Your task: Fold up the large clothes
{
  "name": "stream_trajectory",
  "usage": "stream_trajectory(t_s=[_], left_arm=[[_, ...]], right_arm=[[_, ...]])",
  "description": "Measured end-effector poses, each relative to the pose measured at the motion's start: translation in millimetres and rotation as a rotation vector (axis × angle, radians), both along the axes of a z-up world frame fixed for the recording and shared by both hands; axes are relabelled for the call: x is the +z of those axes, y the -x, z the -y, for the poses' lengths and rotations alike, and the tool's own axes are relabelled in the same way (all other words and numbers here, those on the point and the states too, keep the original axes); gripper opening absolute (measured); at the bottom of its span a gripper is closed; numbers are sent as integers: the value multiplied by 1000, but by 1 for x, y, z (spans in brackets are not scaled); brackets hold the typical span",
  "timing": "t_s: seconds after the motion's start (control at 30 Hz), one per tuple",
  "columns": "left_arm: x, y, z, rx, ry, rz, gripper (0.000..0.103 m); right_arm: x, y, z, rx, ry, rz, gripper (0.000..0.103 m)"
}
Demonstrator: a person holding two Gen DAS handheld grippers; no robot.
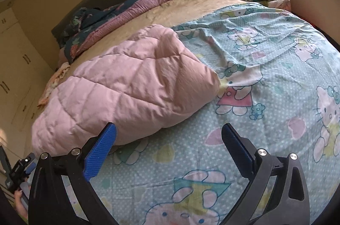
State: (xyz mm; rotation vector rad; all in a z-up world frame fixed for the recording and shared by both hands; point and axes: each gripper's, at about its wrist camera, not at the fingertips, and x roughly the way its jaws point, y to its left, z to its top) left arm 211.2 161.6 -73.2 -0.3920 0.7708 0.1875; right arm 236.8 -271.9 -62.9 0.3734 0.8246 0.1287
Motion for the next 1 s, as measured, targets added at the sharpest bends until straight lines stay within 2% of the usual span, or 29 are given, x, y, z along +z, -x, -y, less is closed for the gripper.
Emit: stream_trajectory(t_s=[0.23, 0.33, 0.67, 0.93, 1.0], left_arm=[[-6, -13, -2, 7, 9, -13, 94], [-13, -18, -4, 2, 58, -20, 94], [-38, -38, -23, -2, 348, -11, 94], [-61, -60, -46, 35, 581, 67, 95], [-64, -65, -47, 36, 593, 80, 95]], right_arm=[[-11, -20, -3, -9, -2, -16, 99], [-17, -30, -5, 2, -24, -36, 99], [-37, -64, -6, 16, -165, -78, 99], [-53, -87, -2, 22, -290, -89, 99], [-54, -89, -2, 19, -302, -89, 99]])
